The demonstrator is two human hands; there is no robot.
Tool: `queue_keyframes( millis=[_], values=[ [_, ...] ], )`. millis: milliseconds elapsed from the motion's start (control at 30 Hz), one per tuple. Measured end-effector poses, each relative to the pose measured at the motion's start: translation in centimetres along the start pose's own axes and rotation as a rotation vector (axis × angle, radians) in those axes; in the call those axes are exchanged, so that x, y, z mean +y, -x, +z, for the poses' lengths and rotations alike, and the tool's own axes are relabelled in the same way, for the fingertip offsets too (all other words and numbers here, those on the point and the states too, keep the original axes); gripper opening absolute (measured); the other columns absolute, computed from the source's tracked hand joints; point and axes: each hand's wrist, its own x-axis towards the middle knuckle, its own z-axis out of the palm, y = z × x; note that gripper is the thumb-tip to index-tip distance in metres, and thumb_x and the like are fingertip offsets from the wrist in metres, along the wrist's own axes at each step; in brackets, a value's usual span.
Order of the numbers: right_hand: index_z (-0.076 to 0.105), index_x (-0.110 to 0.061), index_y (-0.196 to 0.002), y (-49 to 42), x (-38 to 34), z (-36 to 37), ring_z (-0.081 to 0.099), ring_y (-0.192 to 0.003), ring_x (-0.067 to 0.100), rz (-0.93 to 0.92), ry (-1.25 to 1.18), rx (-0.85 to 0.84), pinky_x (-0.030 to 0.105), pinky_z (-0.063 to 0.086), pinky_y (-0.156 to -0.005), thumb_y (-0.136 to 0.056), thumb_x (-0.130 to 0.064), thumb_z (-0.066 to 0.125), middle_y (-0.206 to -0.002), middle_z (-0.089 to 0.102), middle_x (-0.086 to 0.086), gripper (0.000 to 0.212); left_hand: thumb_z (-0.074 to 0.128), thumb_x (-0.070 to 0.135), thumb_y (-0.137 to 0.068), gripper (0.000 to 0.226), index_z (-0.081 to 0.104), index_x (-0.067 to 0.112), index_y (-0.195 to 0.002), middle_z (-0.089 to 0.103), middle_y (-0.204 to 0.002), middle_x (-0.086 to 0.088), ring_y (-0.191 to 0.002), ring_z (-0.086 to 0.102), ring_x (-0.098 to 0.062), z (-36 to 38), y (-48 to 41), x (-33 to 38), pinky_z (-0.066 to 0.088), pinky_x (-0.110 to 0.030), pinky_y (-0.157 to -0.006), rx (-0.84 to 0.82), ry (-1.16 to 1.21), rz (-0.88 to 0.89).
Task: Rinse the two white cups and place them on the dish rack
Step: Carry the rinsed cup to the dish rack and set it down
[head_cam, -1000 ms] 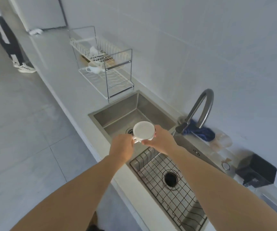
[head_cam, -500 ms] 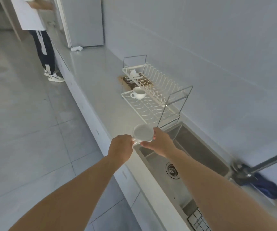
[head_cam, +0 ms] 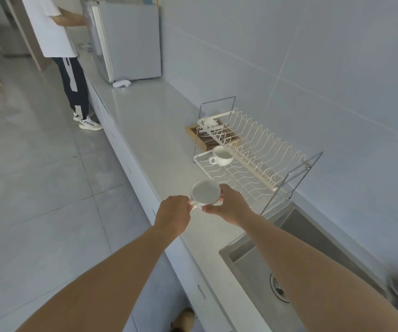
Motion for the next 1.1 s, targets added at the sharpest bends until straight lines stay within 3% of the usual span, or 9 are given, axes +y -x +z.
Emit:
queue_keyframes(
  millis=[133,267,367,533,633,733,833,967,1100],
  values=[
    [0.053,-0.022,-0.131,-4.6,1.9,-0.1,0.061,-0.111,0.021,0.040,-0.056,0.010,0.043,0.050,-0.094,-0.067,-0.044,0.087,-0.120,0.065,-0.002,0.076,0.046,0.020,-0.098,0.028,0.062,0.016,-0.075,0.061,-0.067,-0.001,-0.068,0.058,-0.027,1.6,-5.1,-0.4,0.041,-0.033,-0.057,-0.026,0.024,0.049],
    [0.055,-0.022,-0.131,-8.5,4.2,-0.9,0.061,-0.112,0.019,0.105,-0.075,-0.003,0.041,0.049,-0.096,-0.066,-0.039,0.090,-0.121,0.066,-0.002,0.076,0.052,0.022,-0.096,0.036,0.042,0.022,-0.062,0.042,-0.053,0.005,-0.060,0.044,-0.023,3.1,-9.6,0.1,0.028,-0.033,-0.056,-0.065,0.035,0.108],
    [0.058,-0.023,-0.128,-10.6,5.5,-1.5,0.062,-0.111,0.017,0.142,-0.106,0.025,0.034,0.046,-0.092,-0.066,-0.034,0.091,-0.118,0.067,-0.005,0.071,0.054,0.021,-0.094,0.037,0.040,0.023,-0.061,0.036,-0.049,0.006,-0.059,0.039,-0.024,4.1,-12.6,0.7,0.025,-0.033,-0.056,-0.079,0.065,0.147],
    [0.056,-0.030,-0.126,-11.7,7.5,-2.0,0.057,-0.113,0.014,0.226,-0.155,0.086,0.037,0.044,-0.095,-0.069,-0.033,0.089,-0.116,0.064,-0.010,0.066,0.056,0.022,-0.094,0.031,0.050,0.019,-0.064,0.049,-0.056,-0.003,-0.060,0.040,-0.026,6.0,-16.3,1.6,0.026,-0.032,-0.056,-0.138,0.124,0.201],
    [0.051,-0.032,-0.132,-12.1,8.7,-1.8,0.050,-0.116,0.016,0.299,-0.167,0.136,0.039,0.044,-0.097,-0.071,-0.034,0.087,-0.121,0.052,-0.005,0.070,0.056,0.022,-0.094,0.028,0.053,0.020,-0.066,0.060,-0.063,-0.008,-0.061,0.041,-0.027,7.0,-18.2,2.2,0.027,-0.033,-0.057,-0.169,0.131,0.258],
    [0.048,-0.035,-0.130,-12.4,9.4,-1.6,0.054,-0.100,0.008,0.415,-0.266,0.227,0.024,0.052,-0.072,-0.069,-0.029,0.089,-0.118,0.049,-0.010,0.074,0.056,0.021,-0.094,0.031,0.047,0.024,-0.065,0.062,-0.065,-0.009,-0.060,0.040,-0.026,7.9,-19.9,2.7,0.025,-0.033,-0.057,-0.188,0.154,0.303],
    [0.051,-0.061,-0.107,-13.2,9.8,-1.5,0.057,-0.086,-0.007,0.465,-0.309,0.311,0.009,0.043,-0.050,-0.067,-0.023,0.089,-0.096,0.057,-0.027,0.067,0.058,0.020,-0.094,0.029,0.053,0.019,-0.065,0.057,-0.062,-0.008,-0.060,0.037,-0.023,9.0,-21.9,2.8,0.024,-0.032,-0.057,-0.219,0.195,0.359],
    [0.058,-0.036,-0.124,-13.4,10.4,-1.0,0.055,-0.095,0.003,0.525,-0.285,0.379,0.013,0.039,-0.063,-0.070,-0.024,0.089,-0.099,0.055,-0.026,0.063,0.059,0.019,-0.093,0.024,0.063,0.012,-0.070,0.063,-0.065,-0.010,-0.061,0.035,-0.020,10.2,-23.9,2.8,0.022,-0.030,-0.057,-0.256,0.207,0.465],
    [0.061,-0.038,-0.122,-13.5,11.1,-0.8,0.059,-0.098,0.009,0.595,-0.340,0.429,0.015,0.042,-0.070,-0.070,-0.015,0.089,-0.100,0.060,-0.030,0.064,0.059,0.017,-0.093,0.036,0.044,0.022,-0.060,0.056,-0.058,-0.008,-0.058,0.041,-0.024,11.4,-25.3,3.2,0.024,-0.031,-0.056,-0.336,0.210,0.548]
  ],
)
